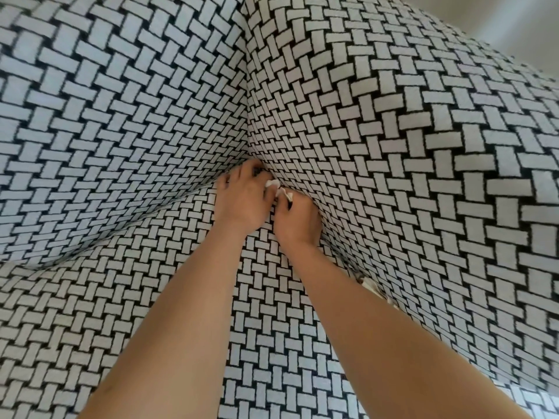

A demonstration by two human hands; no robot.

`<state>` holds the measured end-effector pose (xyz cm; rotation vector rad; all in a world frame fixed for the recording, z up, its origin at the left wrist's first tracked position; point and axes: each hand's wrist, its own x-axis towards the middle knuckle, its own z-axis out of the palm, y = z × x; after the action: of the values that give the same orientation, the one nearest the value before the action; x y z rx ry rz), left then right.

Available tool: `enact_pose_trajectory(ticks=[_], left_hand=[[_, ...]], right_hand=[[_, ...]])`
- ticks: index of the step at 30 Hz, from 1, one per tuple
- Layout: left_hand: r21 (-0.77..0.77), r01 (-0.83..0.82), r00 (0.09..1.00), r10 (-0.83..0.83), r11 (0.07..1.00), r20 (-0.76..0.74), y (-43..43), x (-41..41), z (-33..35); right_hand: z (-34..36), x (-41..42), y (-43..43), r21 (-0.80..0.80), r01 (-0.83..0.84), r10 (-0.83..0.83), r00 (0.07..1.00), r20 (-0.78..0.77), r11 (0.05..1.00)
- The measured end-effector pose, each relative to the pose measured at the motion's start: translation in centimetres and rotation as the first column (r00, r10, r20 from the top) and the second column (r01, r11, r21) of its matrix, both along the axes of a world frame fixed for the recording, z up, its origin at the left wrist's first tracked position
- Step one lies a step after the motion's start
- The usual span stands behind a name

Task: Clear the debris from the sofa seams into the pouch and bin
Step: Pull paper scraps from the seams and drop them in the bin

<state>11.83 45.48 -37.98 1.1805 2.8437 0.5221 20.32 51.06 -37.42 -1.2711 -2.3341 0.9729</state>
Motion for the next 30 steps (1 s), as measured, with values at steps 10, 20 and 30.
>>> enact_pose_trajectory(ticks=[10,20,30], left_hand=[[0.024,0.016,0.999,-0.017,1.0,0.035,-0.1,0.2,0.7],[0.235,0.028,0.989,-0.062,0.972,0.137,-0.7,0.5,0.9],[0.509,-0.354,0.838,0.025,0.785,0.545,-3.5,5.5,2.0]], right_hand=[[-0.2,0.0,-0.1,0.043,0.014,-0.014,1.0,-0.009,0.999],[-0.5,-0.1,0.0,0.081,0.006,-0.006,1.0,-0.007,0.997],[0.0,1.3,-0.7,0.059,-0.14,0.144,0.987,-0.072,0.988]])
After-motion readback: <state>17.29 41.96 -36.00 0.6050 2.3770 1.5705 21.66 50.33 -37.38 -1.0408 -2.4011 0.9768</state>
